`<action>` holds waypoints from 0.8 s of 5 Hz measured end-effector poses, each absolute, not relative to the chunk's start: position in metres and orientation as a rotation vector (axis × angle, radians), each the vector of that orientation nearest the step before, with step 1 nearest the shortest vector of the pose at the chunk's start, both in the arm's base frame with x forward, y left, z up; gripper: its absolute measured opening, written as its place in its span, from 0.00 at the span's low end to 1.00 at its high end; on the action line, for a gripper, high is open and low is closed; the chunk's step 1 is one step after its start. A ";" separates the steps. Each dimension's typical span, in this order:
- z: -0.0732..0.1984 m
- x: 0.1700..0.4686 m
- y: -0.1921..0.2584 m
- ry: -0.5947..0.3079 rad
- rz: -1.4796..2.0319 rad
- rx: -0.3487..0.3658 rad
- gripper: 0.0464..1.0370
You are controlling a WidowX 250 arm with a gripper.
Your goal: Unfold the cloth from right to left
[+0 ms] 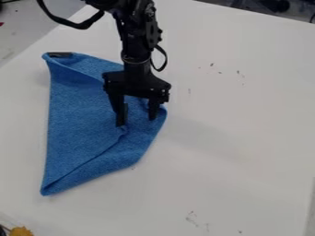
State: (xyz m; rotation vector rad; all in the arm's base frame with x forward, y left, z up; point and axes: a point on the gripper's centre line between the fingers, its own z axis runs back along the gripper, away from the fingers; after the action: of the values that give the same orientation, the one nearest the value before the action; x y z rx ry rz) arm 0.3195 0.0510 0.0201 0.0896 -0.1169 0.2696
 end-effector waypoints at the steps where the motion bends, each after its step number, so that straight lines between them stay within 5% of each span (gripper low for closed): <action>1: 0.016 0.313 0.062 -0.107 0.292 0.094 0.96; 2: 0.015 0.311 0.066 -0.106 0.292 0.099 0.91; 4: 0.012 0.312 0.069 -0.110 0.290 0.087 0.32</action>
State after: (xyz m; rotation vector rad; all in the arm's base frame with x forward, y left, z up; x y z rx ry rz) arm 0.3118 0.0695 0.0122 0.0873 -0.1102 0.2902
